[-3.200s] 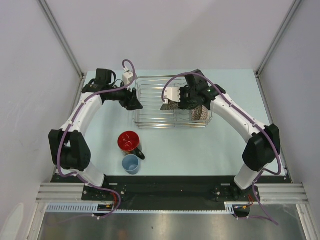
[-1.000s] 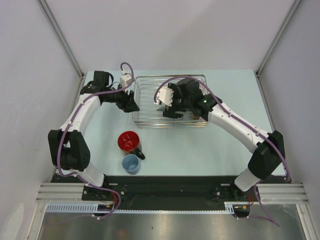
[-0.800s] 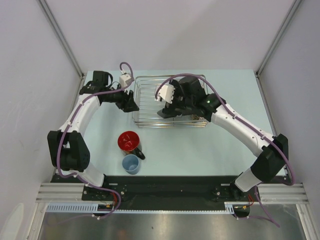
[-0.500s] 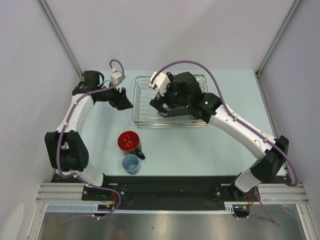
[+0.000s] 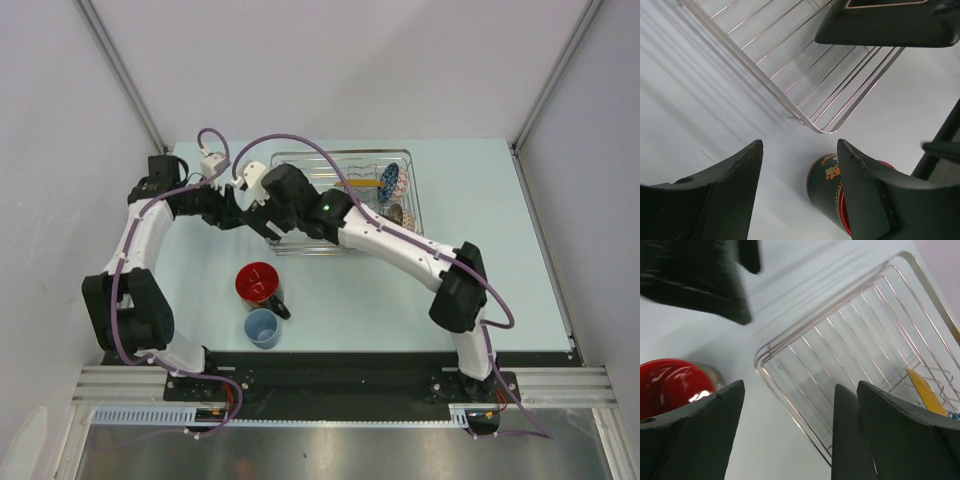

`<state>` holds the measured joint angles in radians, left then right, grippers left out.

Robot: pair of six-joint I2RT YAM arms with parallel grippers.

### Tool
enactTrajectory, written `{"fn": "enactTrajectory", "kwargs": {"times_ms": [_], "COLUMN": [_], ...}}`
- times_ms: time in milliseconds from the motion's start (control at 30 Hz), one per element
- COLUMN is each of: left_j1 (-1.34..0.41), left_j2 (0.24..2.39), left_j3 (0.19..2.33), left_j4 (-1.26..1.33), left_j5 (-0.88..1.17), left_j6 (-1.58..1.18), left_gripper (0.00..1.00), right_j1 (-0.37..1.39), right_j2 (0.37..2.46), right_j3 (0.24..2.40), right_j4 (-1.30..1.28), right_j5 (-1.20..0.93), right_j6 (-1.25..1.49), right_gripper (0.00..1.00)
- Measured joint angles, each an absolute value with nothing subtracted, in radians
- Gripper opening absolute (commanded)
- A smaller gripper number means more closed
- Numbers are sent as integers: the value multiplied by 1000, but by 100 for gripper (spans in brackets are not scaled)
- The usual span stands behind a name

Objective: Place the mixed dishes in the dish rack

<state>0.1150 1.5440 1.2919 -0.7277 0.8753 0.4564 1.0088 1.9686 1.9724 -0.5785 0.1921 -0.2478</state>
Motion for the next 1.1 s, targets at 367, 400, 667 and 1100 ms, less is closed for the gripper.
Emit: {"fn": "enactTrajectory", "kwargs": {"times_ms": [367,400,667,1100], "left_j1": [213,218,240,245], "left_j2": [1528,1528,1528,1527], "left_j3": [1237,1234,1190,1188], "left_j4": [-769,-770,-773,-773], "left_j5": [877,877,876,877], "left_j6": [515,517,543,553], "left_gripper": [66,66,66,66], "right_j1": [1041,1045,1079,1109], "right_j2": [2134,2135,2135,2147], "right_j3": [2050,2050,2053,2053], "right_j4": [-633,-633,-639,-641], "right_j5": [280,277,225,205], "right_j6": [-228,-225,-194,-195], "right_gripper": [86,84,76,78]}}
